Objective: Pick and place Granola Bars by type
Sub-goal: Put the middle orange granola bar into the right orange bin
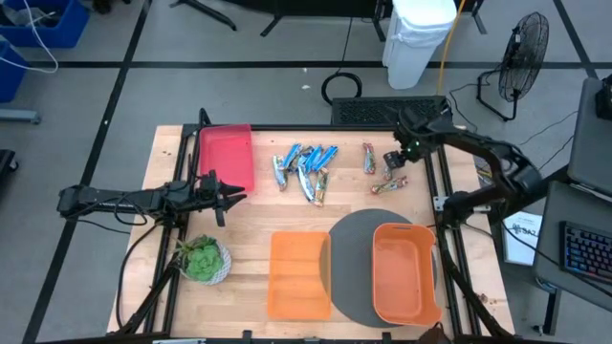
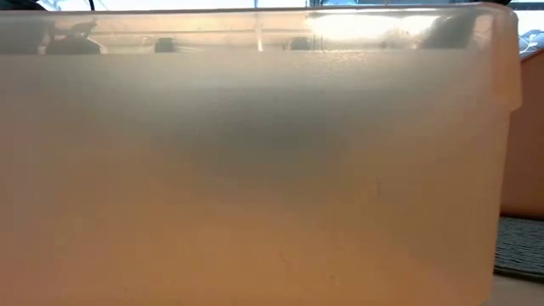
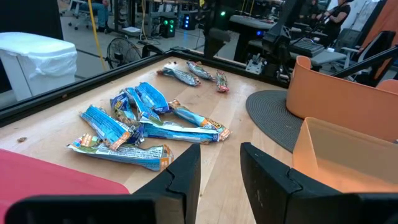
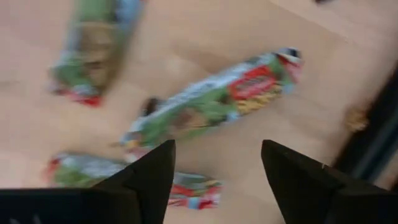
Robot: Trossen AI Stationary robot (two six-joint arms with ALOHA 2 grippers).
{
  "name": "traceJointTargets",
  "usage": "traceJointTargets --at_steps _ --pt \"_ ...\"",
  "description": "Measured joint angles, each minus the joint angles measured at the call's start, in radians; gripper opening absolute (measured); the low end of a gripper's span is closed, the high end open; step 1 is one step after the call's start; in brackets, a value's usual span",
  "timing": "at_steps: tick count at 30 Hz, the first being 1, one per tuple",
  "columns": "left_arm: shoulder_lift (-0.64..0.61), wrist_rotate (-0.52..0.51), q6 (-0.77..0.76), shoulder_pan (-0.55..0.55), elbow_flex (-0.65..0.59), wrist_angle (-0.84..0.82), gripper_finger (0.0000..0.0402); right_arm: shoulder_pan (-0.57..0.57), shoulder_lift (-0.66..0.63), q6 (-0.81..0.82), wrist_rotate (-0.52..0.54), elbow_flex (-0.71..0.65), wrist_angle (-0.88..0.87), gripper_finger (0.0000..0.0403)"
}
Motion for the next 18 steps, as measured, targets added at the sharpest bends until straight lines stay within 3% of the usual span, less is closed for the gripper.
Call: traceJointTargets --at_steps 18 --pt "0.000 0.000 0.000 0.000 0.000 0.000 0.0118 -0.054 0.051 0.300 0.010 0.003 0.101 0.0228"
